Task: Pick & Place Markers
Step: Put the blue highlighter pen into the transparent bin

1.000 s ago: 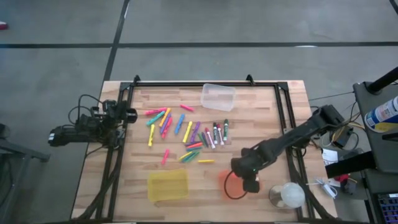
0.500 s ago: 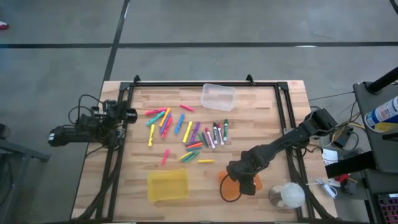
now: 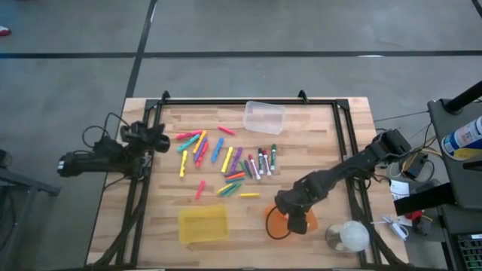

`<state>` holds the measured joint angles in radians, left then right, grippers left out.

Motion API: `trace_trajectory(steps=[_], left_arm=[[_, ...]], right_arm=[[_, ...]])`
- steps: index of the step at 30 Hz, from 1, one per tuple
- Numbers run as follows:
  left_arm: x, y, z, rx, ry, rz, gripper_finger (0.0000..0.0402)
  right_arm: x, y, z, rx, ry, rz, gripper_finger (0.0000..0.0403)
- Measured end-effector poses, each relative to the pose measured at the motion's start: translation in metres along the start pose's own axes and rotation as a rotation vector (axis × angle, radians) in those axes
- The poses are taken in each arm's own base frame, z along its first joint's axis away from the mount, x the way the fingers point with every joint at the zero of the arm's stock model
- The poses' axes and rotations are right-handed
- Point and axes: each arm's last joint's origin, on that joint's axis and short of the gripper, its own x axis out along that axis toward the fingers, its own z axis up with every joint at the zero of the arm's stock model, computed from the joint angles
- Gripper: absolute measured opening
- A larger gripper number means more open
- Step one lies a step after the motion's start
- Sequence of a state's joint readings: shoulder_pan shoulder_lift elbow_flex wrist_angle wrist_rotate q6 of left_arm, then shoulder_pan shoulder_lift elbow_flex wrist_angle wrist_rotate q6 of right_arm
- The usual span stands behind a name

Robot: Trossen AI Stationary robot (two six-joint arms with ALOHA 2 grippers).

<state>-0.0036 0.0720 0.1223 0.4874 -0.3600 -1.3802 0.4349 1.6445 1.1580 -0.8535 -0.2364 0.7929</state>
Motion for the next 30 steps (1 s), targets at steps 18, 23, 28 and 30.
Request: trace_trajectory(steps=[18,23,28,30], left_arm=[[0.064,-0.013,-0.024,0.363,0.259,0.659,0.0174],[0.089,0.004,-0.034,0.437,0.290,0.789,0.0174],[0.110,0.028,-0.039,0.532,0.360,0.972,0.0174],[0.121,0.033,-0.040,0.550,0.365,1.013,0.0174]], right_arm=[[-0.080,-0.015,0.006,0.028,-0.396,0.150,0.0123],[-0.113,-0.023,-0.009,0.042,-0.612,0.094,0.0123],[-0.144,-0.031,-0.024,0.073,-0.810,0.074,0.0123],[-0.156,-0.034,-0.030,0.082,-0.881,0.073,0.0123]])
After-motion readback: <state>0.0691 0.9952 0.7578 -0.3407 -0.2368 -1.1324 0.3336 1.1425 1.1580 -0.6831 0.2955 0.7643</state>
